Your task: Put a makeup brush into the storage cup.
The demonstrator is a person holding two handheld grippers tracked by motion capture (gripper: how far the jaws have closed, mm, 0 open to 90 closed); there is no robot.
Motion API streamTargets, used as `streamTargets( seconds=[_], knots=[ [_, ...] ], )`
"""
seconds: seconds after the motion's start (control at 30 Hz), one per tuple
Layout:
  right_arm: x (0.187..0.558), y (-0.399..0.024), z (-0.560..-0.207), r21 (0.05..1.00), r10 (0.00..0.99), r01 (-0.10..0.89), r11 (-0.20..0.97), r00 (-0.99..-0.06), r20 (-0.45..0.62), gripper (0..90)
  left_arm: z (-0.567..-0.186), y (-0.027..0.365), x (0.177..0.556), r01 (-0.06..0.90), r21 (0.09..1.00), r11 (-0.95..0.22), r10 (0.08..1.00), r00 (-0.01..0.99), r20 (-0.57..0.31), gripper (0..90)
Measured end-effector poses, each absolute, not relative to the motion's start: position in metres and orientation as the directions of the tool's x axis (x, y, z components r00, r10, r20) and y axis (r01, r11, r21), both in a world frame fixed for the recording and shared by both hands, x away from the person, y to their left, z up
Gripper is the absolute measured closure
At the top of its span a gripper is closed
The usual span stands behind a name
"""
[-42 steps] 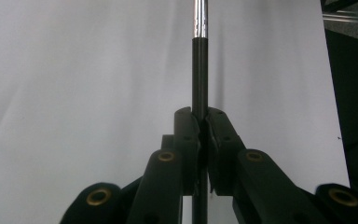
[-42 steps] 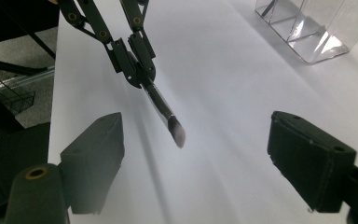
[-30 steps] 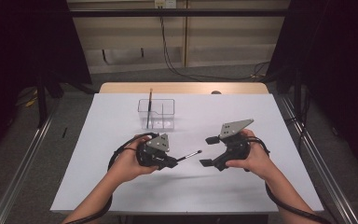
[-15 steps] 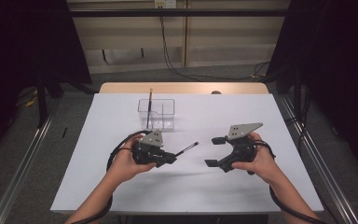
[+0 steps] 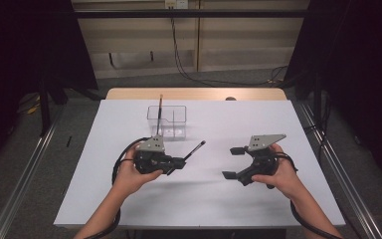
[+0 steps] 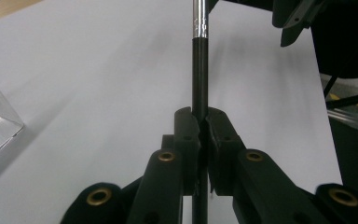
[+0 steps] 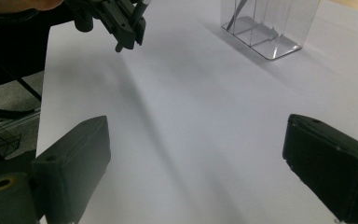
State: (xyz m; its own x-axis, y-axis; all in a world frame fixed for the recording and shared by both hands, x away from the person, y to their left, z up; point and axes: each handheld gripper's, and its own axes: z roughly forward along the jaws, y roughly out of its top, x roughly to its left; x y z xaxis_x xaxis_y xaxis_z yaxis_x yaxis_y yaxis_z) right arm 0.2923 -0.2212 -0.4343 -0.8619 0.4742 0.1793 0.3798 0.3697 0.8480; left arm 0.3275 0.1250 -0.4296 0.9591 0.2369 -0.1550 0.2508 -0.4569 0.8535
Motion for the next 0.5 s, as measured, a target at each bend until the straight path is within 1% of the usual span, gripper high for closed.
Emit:
streamTargets(
  seconds=[0.37,0.5],
  knots=[
    [0.289,-0.229,-0.436,0.863,0.495,0.374,0.340,-0.851,0.173,6.5,-0.432,0.137,0.329,0.280,0.889,-0.362,0.265,0.945,-0.190,84.2],
    [0.288,-0.233,-0.437,0.867,0.504,0.373,0.331,-0.847,0.172,6.3,-0.431,0.142,0.329,0.270,0.899,-0.345,0.272,0.945,-0.180,84.2]
  ],
)
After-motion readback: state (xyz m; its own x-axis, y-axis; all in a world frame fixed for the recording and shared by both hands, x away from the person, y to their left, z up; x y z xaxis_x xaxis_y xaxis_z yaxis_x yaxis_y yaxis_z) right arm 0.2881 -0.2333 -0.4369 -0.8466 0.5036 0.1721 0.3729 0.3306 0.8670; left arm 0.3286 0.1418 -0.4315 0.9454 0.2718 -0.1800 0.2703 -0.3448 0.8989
